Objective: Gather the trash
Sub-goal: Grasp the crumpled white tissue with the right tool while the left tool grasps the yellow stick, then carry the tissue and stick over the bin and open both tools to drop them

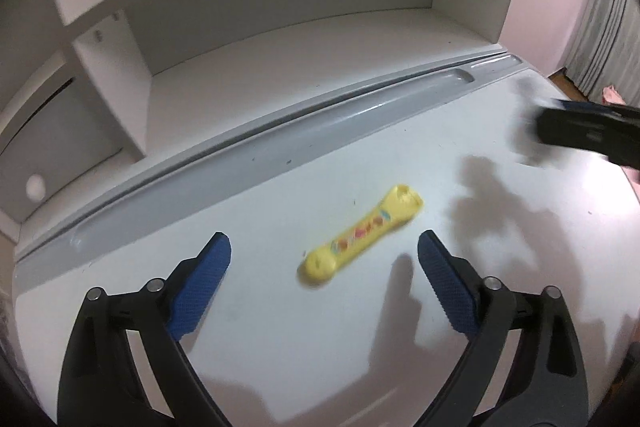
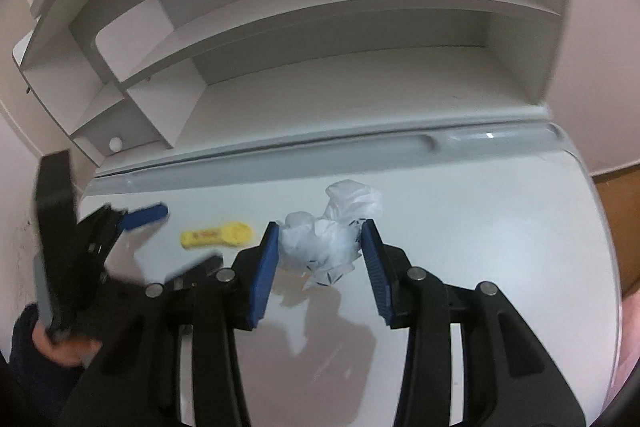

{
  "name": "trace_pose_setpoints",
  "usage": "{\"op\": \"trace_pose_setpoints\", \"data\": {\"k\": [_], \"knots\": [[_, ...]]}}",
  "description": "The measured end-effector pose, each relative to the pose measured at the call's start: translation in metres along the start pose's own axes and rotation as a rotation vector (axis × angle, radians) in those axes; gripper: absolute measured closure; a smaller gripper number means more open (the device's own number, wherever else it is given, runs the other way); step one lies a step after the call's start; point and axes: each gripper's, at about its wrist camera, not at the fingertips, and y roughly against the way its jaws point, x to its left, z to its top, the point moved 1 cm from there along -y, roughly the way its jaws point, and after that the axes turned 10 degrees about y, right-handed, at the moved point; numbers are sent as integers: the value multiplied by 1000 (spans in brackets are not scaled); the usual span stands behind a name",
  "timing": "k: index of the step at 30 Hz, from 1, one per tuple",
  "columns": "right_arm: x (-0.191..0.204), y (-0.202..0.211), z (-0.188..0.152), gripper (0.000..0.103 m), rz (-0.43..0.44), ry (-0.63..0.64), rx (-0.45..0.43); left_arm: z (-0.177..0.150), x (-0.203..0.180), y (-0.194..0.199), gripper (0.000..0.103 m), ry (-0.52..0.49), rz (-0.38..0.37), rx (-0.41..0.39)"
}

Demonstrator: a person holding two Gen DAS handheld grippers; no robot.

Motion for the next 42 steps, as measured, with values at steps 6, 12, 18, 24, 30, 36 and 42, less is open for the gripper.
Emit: {"op": "trace_pose_setpoints", "data": {"k": [6,12,18,24,30,36,42], "knots": [[-29,25,-29,61,-23,-44,-10,7,-7,-7,41,16,1,-5],[-57,61,-72,61,-59,-75,-20,6,-17,-5,91,10,29,10],[-96,107,-132,61,-148,-145,-31,-14,-85,11,91,-24,-87,48],[-159,167,-217,61,-294,-306,-36,-57,-221,30,91,-174,-297,89],[-225,225,-317,61,-420,-521,-31,-102,-338,53,91,-316,-464,129],[-274,249,-405,61,-482,-694,7,-144,-437,74,91,-475,-553,113],[-303,232,-460,61,-468,-800,69,-178,-495,62,91,-560,-585,160]]}}
